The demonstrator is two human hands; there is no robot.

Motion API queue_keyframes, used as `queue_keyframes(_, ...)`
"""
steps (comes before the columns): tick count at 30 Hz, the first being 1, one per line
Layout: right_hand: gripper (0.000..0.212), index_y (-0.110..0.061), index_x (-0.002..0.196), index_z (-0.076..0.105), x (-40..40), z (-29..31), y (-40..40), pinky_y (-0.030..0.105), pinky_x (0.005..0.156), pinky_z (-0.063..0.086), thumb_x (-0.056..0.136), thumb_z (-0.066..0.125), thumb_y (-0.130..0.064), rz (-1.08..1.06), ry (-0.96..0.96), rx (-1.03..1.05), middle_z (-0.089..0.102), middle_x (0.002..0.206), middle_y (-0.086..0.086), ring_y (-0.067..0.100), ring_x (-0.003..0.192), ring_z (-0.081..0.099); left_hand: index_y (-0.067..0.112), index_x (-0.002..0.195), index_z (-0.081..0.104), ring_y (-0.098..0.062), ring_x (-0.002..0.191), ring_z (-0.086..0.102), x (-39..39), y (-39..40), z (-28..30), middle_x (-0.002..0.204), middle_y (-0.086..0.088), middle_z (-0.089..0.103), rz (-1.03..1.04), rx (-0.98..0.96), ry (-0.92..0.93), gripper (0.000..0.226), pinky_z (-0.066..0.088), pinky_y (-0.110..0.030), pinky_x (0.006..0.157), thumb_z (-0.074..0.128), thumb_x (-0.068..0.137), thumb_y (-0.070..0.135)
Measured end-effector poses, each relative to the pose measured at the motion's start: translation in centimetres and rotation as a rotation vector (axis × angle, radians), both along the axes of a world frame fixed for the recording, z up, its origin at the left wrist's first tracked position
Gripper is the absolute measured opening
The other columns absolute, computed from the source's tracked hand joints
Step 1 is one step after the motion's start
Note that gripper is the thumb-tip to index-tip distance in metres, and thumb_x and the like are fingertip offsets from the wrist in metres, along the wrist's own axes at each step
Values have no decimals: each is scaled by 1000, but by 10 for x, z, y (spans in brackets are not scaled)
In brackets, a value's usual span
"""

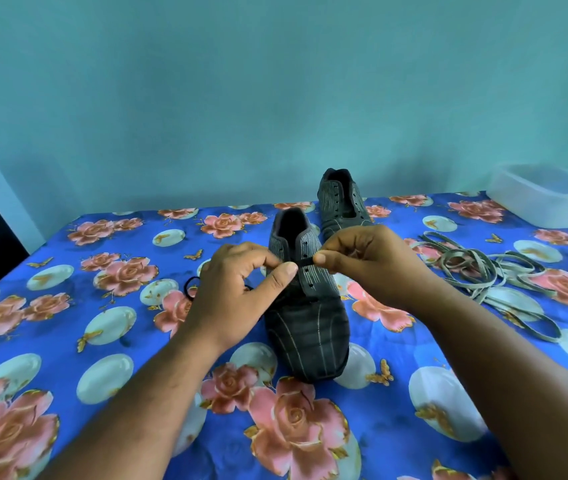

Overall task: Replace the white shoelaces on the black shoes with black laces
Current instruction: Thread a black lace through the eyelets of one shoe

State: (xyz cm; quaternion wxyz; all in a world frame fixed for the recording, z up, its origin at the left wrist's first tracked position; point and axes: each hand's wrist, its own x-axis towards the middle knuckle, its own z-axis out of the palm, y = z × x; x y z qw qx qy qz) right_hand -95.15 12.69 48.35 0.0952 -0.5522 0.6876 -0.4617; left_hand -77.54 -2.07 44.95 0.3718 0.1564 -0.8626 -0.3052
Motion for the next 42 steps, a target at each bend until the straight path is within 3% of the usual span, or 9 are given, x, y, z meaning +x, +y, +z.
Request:
queue_keyframes(3,20,-17,78,73,7,0,-2,12,58,39,87,76,-35,43,51,26,58,62,-17,-1,59,49,44,135,59,-7,113,57,0,8,2,114,25,66,-98,29,3,43,46,-22,97,61,93,58)
queue_keyframes(6,21,-15,79,73,7,0,-3,11,56,38,86,79,-34,31,38,20,59,61,-17,-1,57,50,29,117,76,-13,99,66,-5,14,3,99,12,76,-137,3,64,27,45,-14,95,65,94,38)
queue_keyframes(9,22,-16,75,71,5,0,-1,11,51,33,84,80,-34,-14,-7,1,51,51,-19,1,51,46,25,107,80,-17,91,66,-6,13,2,91,12,76,-106,30,83,16,50,-25,90,71,93,25)
queue_keyframes(17,13,-17,82,77,7,-7,-8,11,61,39,90,76,-27,42,42,17,65,68,-13,-2,63,54,29,94,82,-4,93,66,-9,11,-2,90,17,76,10,-93,97,25,53,-45,93,71,84,48)
queue_keyframes(22,13,-25,86,66,4,-16,-15,33,67,48,97,67,-32,-92,86,-8,67,76,-2,15,70,58,36,86,76,-1,103,60,-8,8,-5,89,22,70,105,-14,54,29,52,-49,84,60,80,59)
queue_keyframes(27,29,-24,98,55,18,-16,-16,24,61,40,89,71,-46,-119,183,277,56,77,-8,6,66,49,42,92,68,-10,114,60,-13,7,-11,96,18,64,155,20,9,28,46,-54,98,58,75,61)
queue_keyframes(34,37,-24,99,50,27,-12,-14,25,59,38,82,72,-49,-220,170,325,52,79,-11,8,72,51,39,84,70,-14,114,56,-17,12,-11,100,18,62,198,-36,-63,31,43,-53,97,50,77,63)
queue_keyframes(39,31,-21,94,56,29,-6,-13,31,57,39,83,66,-48,-294,221,315,61,80,-6,20,79,58,36,84,76,-21,106,56,-18,14,-12,102,13,66,307,-269,-149,23,31,-41,85,62,79,52)
queue_keyframes(42,26,-20,92,58,28,-4,-10,32,59,42,85,63,-44,-295,236,319,65,85,-1,24,81,60,36,83,76,-23,102,57,-20,17,-13,99,14,65,293,-319,-194,32,31,-40,81,53,79,58)
